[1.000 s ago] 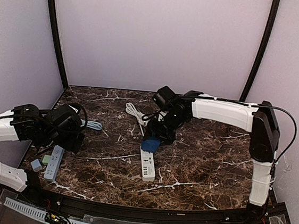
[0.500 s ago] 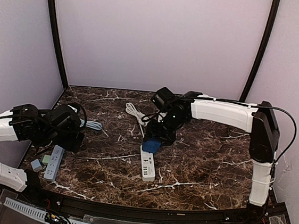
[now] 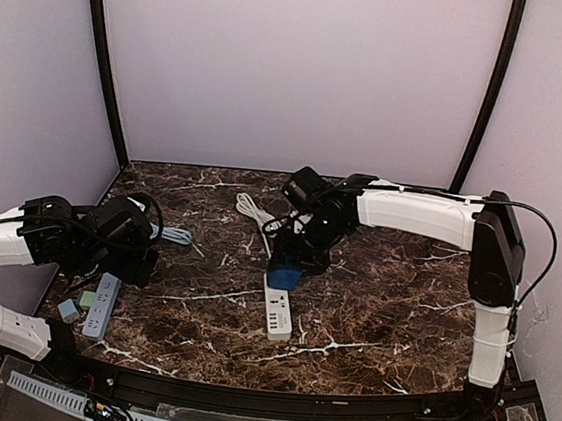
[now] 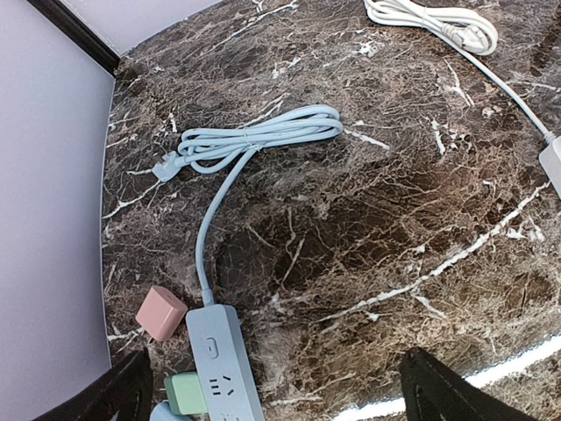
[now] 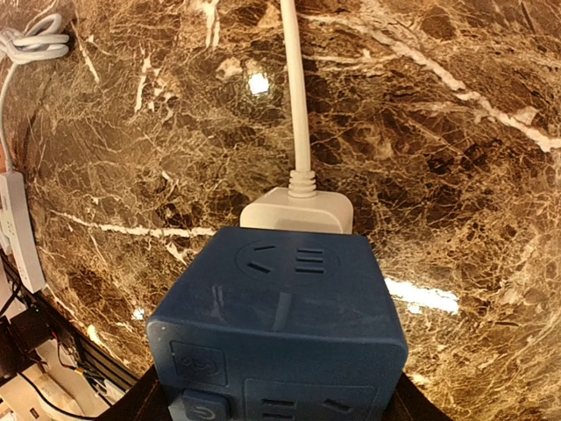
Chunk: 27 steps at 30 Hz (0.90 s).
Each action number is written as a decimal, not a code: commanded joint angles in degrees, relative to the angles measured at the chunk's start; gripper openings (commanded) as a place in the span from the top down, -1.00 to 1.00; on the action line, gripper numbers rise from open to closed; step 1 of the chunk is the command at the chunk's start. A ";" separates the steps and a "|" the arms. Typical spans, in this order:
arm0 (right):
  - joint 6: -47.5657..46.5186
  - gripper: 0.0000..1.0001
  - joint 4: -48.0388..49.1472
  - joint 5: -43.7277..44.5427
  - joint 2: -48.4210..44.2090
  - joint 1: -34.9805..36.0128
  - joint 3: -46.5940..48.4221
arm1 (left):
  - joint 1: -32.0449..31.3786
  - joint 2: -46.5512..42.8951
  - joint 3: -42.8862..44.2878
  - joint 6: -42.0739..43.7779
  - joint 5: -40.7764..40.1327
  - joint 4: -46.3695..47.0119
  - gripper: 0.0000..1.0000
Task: Insert the plug
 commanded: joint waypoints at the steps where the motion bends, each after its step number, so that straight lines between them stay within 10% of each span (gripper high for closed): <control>1: -2.53 1.00 0.21 0.47 0.96 0.96 -0.40 | 0.13 -0.13 0.66 -0.73 -0.56 -2.33 -0.97; 27: -9.80 1.00 -6.58 6.89 5.17 0.96 4.63 | 0.09 0.40 0.76 -0.92 -0.05 -2.64 -0.97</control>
